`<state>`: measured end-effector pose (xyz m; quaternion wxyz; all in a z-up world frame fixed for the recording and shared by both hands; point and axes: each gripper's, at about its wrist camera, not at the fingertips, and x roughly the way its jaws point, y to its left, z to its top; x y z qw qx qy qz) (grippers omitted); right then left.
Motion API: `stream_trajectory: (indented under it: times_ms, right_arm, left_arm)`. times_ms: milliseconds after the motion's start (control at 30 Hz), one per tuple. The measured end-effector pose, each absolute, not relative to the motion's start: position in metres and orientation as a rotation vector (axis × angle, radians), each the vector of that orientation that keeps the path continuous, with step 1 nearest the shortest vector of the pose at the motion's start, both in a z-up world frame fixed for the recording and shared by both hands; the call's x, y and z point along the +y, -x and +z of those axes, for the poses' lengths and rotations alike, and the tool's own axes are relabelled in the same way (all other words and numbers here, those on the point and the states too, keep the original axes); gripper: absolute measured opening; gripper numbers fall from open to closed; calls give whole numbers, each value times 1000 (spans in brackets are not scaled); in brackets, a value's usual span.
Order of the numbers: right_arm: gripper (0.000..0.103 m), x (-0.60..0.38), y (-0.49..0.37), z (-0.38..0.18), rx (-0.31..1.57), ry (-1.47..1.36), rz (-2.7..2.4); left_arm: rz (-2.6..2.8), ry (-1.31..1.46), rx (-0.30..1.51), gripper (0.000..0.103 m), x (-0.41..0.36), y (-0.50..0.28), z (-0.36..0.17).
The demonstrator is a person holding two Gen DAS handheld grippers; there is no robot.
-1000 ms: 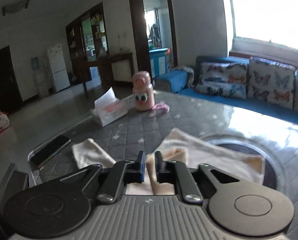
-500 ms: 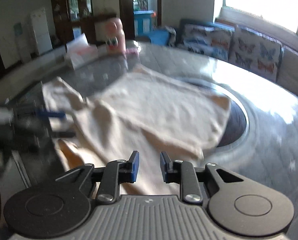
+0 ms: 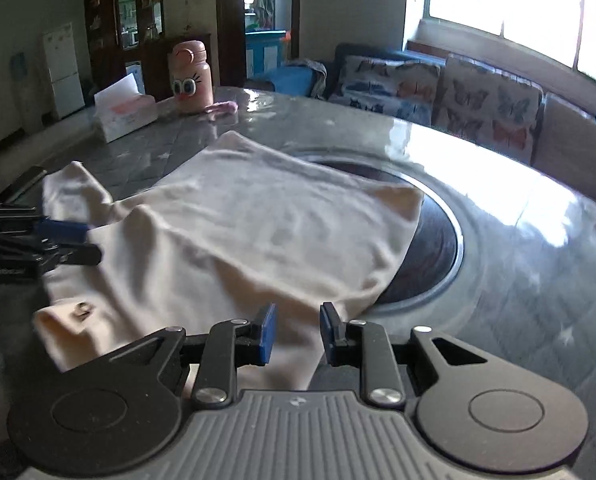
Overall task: Fold clothes
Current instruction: 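Release the folded sleeve and flatten the folded side with the right gripper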
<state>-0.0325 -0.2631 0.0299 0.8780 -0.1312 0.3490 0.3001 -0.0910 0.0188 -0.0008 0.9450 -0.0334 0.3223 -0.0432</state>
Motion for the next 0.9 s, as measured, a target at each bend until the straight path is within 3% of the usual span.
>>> stream_trajectory:
  times_ms: [267,333,600,900]
  right_arm:
    - [22,-255,14,14,728,363,689]
    - [7,-256,14,14,722,364,691]
    - [0,-272,21,23,693,381,637]
    - [6,-281,27,25,693,320,639]
  left_arm:
    - [-70,51,657,15,22,89,-2]
    - [-68,52,656,9,22,89,0]
    - [-111,100,646,7,22,92,11]
    - [-48,83,670,11,30,87,5]
